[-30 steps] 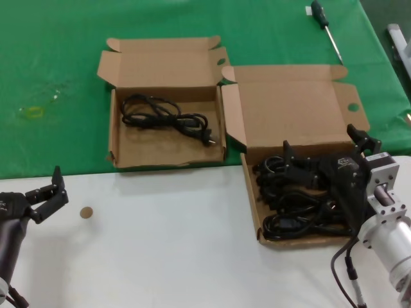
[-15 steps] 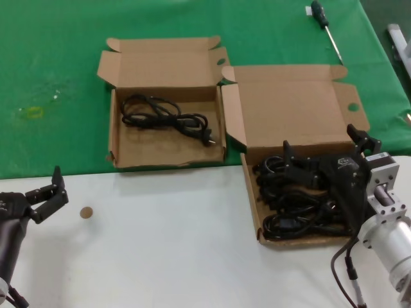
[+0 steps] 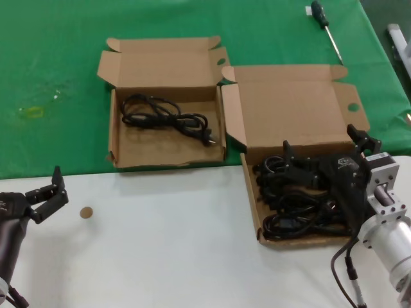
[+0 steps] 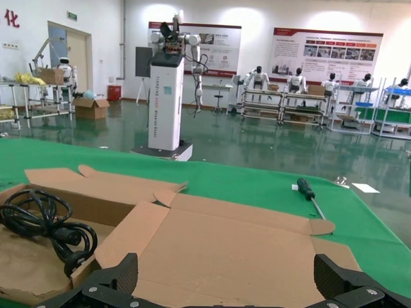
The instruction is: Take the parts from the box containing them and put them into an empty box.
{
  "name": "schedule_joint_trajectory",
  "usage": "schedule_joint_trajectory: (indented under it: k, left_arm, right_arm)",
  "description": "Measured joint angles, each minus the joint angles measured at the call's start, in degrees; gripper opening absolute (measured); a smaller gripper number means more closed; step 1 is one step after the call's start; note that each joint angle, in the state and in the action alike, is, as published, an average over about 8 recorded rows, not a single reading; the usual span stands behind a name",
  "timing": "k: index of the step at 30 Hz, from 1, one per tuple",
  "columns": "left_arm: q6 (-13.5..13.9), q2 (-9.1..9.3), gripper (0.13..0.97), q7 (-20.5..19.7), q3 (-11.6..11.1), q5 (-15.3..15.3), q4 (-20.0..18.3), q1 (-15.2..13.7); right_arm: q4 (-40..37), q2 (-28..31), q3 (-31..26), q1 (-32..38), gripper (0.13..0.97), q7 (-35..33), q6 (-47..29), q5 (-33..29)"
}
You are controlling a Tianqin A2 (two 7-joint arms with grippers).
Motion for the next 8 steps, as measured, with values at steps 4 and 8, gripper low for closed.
schedule_joint_trajectory:
  k: [4,8]
  left_arm:
    - [0.00,0.00,0.966,0.00,0.00,0.00,0.00,0.00]
    - [0.00,0.00,0.966,0.00,0.00,0.00,0.00,0.00]
  right_arm:
    - [0.00,0.00,0.00,0.00,0.966,0.00,0.00,0.00]
    - [0.00,0.00,0.00,0.00,0.966,0.00,0.00,0.00]
